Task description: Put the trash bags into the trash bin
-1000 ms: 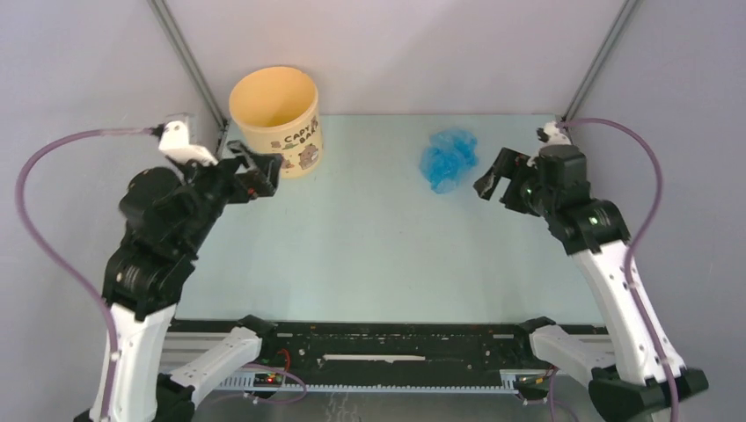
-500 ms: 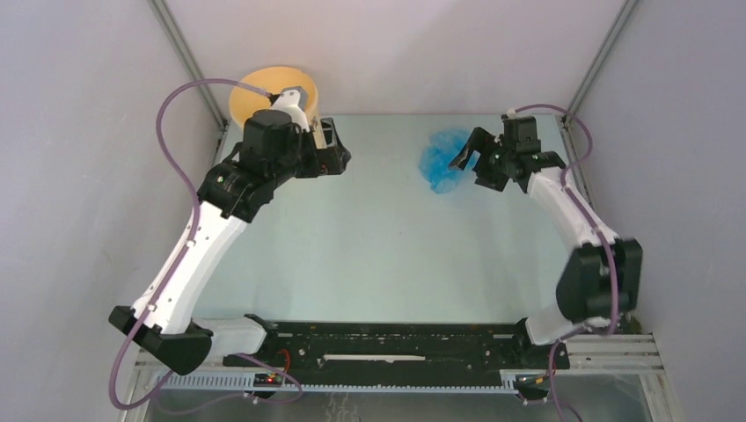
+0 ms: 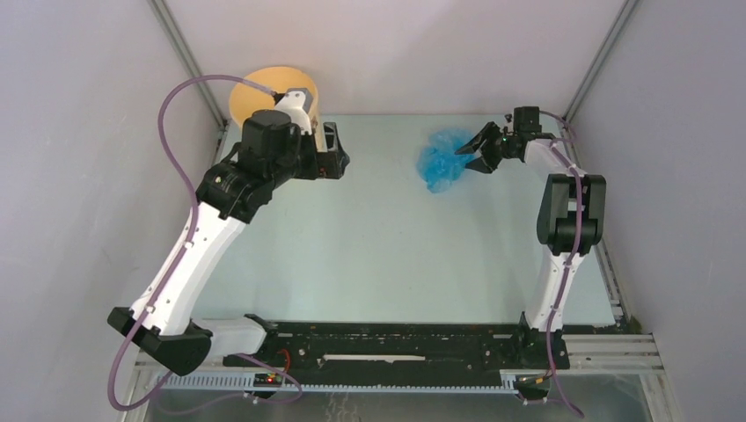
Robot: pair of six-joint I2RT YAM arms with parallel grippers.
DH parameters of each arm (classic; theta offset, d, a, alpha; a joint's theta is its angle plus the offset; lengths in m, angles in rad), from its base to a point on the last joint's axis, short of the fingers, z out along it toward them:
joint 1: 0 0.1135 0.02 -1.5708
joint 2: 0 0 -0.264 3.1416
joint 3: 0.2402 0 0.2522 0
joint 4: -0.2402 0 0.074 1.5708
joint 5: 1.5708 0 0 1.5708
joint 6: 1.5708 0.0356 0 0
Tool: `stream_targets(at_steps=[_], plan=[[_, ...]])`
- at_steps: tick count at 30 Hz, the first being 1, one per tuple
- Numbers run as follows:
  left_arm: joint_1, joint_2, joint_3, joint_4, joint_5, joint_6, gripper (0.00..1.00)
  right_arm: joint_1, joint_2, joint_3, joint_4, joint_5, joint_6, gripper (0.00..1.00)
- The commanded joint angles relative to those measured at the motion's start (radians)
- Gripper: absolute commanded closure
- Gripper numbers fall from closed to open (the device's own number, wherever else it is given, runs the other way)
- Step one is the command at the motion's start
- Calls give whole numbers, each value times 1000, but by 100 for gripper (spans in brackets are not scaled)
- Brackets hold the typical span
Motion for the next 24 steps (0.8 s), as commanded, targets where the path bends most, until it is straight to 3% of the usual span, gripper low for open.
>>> stream_targets(at_steps=[1,5,8,12,17,24], plan=[[-6,-37,32,13,-36,66,0,43,-40,9,92,-156,24,37],[-15,-28,19,33,40,15,0,112,-30,-3,97,-125,49,19],[-31,-29,-2,38,72,-23,0,143,1,11,92,-86,56,21],[-39,-28,-22,20,158,-93,0,172,26,52,65,-49,29,48],[-91,-48,-70,9,134,-162,0,213,-56,50,-51,-91,-31,98],[-172,-188,-242,62,98,-153,0,239,-301,-134,-58,-291,127,100]])
